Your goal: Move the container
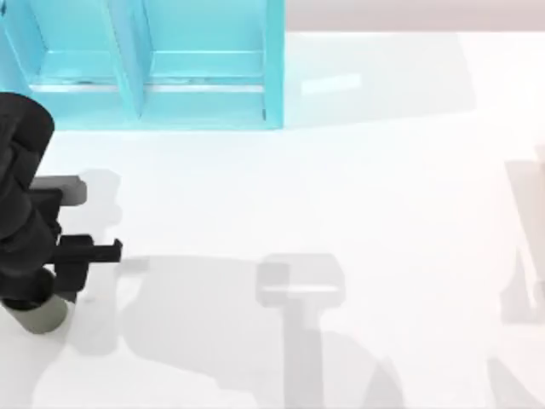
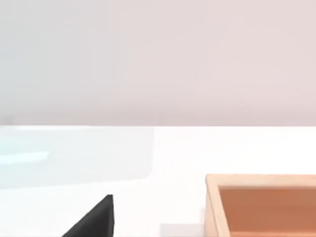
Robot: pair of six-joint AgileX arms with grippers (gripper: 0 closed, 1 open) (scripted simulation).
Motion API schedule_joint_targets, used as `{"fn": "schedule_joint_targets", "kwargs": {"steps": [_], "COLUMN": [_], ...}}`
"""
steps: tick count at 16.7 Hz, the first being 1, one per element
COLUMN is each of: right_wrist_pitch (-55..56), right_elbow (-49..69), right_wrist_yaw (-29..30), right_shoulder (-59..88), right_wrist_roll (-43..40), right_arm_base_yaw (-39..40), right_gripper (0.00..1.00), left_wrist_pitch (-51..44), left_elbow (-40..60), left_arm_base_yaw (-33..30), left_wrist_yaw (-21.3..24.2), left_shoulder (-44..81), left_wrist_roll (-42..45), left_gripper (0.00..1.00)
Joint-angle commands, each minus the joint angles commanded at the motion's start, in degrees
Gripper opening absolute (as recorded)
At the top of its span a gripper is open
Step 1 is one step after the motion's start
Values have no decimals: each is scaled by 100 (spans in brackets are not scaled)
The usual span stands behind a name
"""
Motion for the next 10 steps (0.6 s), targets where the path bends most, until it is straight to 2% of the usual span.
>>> {"fn": "schedule_joint_targets", "kwargs": {"steps": [4, 10], "right_wrist_pitch": [0, 0], "right_elbow": [0, 0], "right_wrist_yaw": [0, 0], "right_shoulder": [0, 0], "right_wrist_roll": [0, 0], "right_arm_base_yaw": [0, 0], "right_gripper": [100, 100], "left_wrist_pitch": [0, 0], "left_elbow": [0, 0], "left_arm_base_yaw": [0, 0], "left_wrist_yaw": [0, 0], "left_shoulder": [0, 0], "left_wrist_roll": [0, 0], "left_gripper": [98, 100]}}
